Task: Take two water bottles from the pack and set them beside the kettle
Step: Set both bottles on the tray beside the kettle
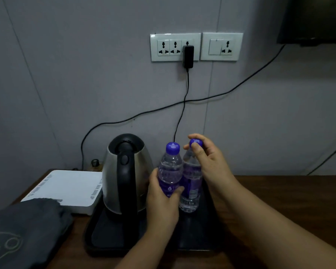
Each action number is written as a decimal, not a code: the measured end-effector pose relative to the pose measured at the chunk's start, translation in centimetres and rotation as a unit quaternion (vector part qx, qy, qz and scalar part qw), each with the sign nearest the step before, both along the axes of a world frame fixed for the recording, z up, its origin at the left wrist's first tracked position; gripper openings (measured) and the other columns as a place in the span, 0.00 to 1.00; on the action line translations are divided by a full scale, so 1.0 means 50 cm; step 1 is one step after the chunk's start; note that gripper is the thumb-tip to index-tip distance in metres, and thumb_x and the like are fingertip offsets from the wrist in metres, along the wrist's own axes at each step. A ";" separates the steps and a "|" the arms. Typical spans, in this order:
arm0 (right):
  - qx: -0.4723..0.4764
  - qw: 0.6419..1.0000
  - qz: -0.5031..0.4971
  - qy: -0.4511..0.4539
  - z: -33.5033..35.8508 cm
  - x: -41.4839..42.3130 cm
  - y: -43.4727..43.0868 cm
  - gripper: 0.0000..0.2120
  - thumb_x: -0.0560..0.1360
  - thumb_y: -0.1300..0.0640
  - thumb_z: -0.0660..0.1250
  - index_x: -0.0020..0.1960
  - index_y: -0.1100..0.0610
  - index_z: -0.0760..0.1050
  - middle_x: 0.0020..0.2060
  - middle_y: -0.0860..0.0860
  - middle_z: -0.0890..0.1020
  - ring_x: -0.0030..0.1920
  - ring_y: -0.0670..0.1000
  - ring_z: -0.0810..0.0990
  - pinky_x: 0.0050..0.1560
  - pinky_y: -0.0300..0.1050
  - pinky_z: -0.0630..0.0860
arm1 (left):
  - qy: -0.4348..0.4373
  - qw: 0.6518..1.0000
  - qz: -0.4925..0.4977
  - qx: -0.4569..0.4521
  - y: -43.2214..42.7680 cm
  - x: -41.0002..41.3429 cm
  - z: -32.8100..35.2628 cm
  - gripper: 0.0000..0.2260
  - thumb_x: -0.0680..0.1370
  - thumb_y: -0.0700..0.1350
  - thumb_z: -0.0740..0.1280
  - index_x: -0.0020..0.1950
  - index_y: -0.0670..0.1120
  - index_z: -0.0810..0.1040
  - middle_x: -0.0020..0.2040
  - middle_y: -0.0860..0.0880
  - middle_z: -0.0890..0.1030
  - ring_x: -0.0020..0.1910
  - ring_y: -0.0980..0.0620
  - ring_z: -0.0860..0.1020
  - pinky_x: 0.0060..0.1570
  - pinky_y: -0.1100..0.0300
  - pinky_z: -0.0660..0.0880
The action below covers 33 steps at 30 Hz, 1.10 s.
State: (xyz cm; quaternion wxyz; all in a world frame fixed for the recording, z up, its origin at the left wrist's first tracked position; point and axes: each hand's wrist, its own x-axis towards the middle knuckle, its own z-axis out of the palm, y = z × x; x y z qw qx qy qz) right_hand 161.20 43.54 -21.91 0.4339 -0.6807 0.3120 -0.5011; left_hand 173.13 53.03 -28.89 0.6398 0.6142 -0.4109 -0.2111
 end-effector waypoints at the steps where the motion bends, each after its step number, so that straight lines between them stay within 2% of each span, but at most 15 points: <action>1: -0.004 1.000 -0.001 0.000 -0.004 0.000 -0.003 0.09 0.84 0.51 0.63 0.61 0.42 0.78 0.50 0.42 0.86 0.52 0.41 0.84 0.48 0.35 0.80 | 0.001 1.000 0.000 -0.003 -0.002 0.000 -0.005 0.33 0.72 0.36 0.79 0.64 0.66 0.70 0.61 0.56 0.82 0.59 0.58 0.82 0.59 0.49 0.81; 4: -0.003 1.000 0.001 0.000 -0.005 -0.001 -0.002 0.11 0.81 0.45 0.64 0.61 0.40 0.78 0.51 0.42 0.86 0.53 0.41 0.84 0.48 0.35 0.80 | -0.006 1.000 -0.001 -0.001 -0.010 0.000 -0.015 0.31 0.73 0.37 0.79 0.70 0.57 0.72 0.63 0.54 0.82 0.61 0.55 0.81 0.61 0.46 0.80; 7: 0.018 1.000 0.014 -0.004 -0.010 -0.005 0.003 0.17 0.75 0.38 0.64 0.63 0.38 0.77 0.53 0.41 0.86 0.56 0.44 0.84 0.50 0.39 0.82 | -0.030 1.000 -0.003 0.002 -0.014 0.000 -0.015 0.34 0.73 0.38 0.79 0.75 0.53 0.69 0.66 0.51 0.80 0.63 0.52 0.80 0.63 0.45 0.79; 10: 0.069 0.997 0.023 0.009 -0.053 -0.022 0.020 0.34 0.69 0.31 0.68 0.73 0.39 0.69 0.62 0.41 0.83 0.63 0.47 0.81 0.59 0.48 0.79 | -0.061 0.998 -0.019 0.017 -0.004 0.004 -0.008 0.37 0.75 0.38 0.78 0.78 0.51 0.64 0.69 0.49 0.79 0.66 0.50 0.79 0.65 0.45 0.77; 11: 0.075 0.996 0.022 0.035 -0.076 -0.033 0.031 0.39 0.67 0.27 0.68 0.75 0.36 0.65 0.64 0.38 0.81 0.65 0.44 0.79 0.60 0.47 0.78 | -0.074 0.996 -0.028 0.027 0.001 0.006 -0.005 0.38 0.75 0.38 0.77 0.80 0.50 0.61 0.70 0.48 0.77 0.68 0.50 0.78 0.66 0.44 0.76; 12: 0.070 0.995 0.022 0.069 -0.101 -0.044 0.044 0.39 0.66 0.25 0.68 0.74 0.30 0.62 0.63 0.32 0.79 0.64 0.37 0.78 0.59 0.43 0.76 | -0.085 0.995 -0.040 0.041 0.006 0.009 -0.001 0.40 0.76 0.39 0.77 0.81 0.51 0.58 0.72 0.48 0.76 0.70 0.49 0.76 0.67 0.44 0.75; 15: 0.050 0.984 0.020 0.168 -0.166 -0.065 0.074 0.33 0.72 0.31 0.69 0.65 0.14 0.50 0.56 0.13 0.70 0.57 0.18 0.69 0.55 0.34 0.68 | -0.113 0.988 -0.070 0.075 0.031 0.011 0.010 0.45 0.78 0.40 0.74 0.84 0.53 0.46 0.79 0.48 0.68 0.75 0.49 0.70 0.72 0.44 0.71; 17: 0.016 0.978 -0.007 0.207 -0.191 -0.067 0.081 0.37 0.72 0.36 0.71 0.63 0.12 0.48 0.56 0.10 0.64 0.57 0.15 0.63 0.56 0.34 0.66 | -0.151 0.984 -0.055 0.073 0.054 0.010 0.019 0.45 0.80 0.42 0.72 0.84 0.54 0.43 0.82 0.50 0.63 0.78 0.51 0.66 0.74 0.48 0.68; 20: 0.004 0.977 -0.010 0.212 -0.198 -0.066 0.077 0.38 0.70 0.38 0.72 0.66 0.14 0.50 0.58 0.12 0.66 0.59 0.16 0.64 0.58 0.36 0.67 | -0.215 0.976 -0.042 0.019 0.078 0.013 0.065 0.43 0.81 0.45 0.71 0.83 0.58 0.42 0.83 0.53 0.59 0.79 0.54 0.62 0.73 0.56 0.64; 22: 0.018 0.979 -0.006 0.205 -0.194 -0.069 0.071 0.40 0.69 0.37 0.72 0.66 0.14 0.47 0.57 0.12 0.67 0.57 0.16 0.65 0.58 0.35 0.66 | -0.265 0.963 -0.041 0.001 0.067 0.024 0.118 0.43 0.81 0.48 0.71 0.83 0.60 0.43 0.82 0.54 0.61 0.78 0.55 0.63 0.69 0.59 0.62; 24: 0.040 0.981 -0.003 0.192 -0.190 -0.074 0.061 0.41 0.69 0.37 0.72 0.64 0.13 0.47 0.55 0.12 0.68 0.56 0.16 0.66 0.57 0.34 0.66 | -0.310 0.949 -0.045 0.025 0.036 0.044 0.173 0.41 0.80 0.49 0.72 0.83 0.59 0.46 0.80 0.53 0.66 0.76 0.52 0.67 0.66 0.57 0.64; 25: 0.050 0.981 0.001 0.186 -0.188 -0.076 0.055 0.40 0.69 0.38 0.73 0.63 0.12 0.48 0.55 0.12 0.69 0.56 0.16 0.67 0.56 0.33 0.67 | -0.331 0.940 -0.054 0.052 0.020 0.055 0.197 0.39 0.80 0.49 0.72 0.83 0.57 0.50 0.78 0.51 0.70 0.72 0.51 0.72 0.65 0.57 0.67; 27: 0.055 0.980 0.000 0.190 -0.191 -0.078 0.046 0.38 0.71 0.41 0.73 0.60 0.10 0.51 0.54 0.15 0.72 0.56 0.19 0.70 0.54 0.31 0.69 | -0.375 0.917 -0.073 0.112 -0.001 0.069 0.226 0.32 0.81 0.47 0.72 0.82 0.53 0.60 0.71 0.47 0.78 0.58 0.52 0.79 0.58 0.56 0.75; 29: 0.043 0.977 -0.013 0.209 -0.200 -0.075 0.046 0.36 0.74 0.46 0.74 0.60 0.12 0.55 0.57 0.21 0.75 0.59 0.24 0.72 0.51 0.26 0.69 | -0.405 0.901 -0.075 0.133 -0.009 0.074 0.233 0.27 0.80 0.46 0.72 0.78 0.52 0.67 0.64 0.46 0.81 0.50 0.52 0.78 0.51 0.56 0.77; 33: 0.017 0.973 -0.033 0.227 -0.224 -0.066 0.043 0.31 0.72 0.43 0.76 0.61 0.18 0.61 0.60 0.25 0.67 0.59 0.29 0.72 0.53 0.27 0.68 | -0.462 0.872 -0.056 0.153 -0.031 0.078 0.256 0.20 0.77 0.47 0.76 0.67 0.48 0.75 0.54 0.47 0.82 0.47 0.49 0.79 0.46 0.54 0.77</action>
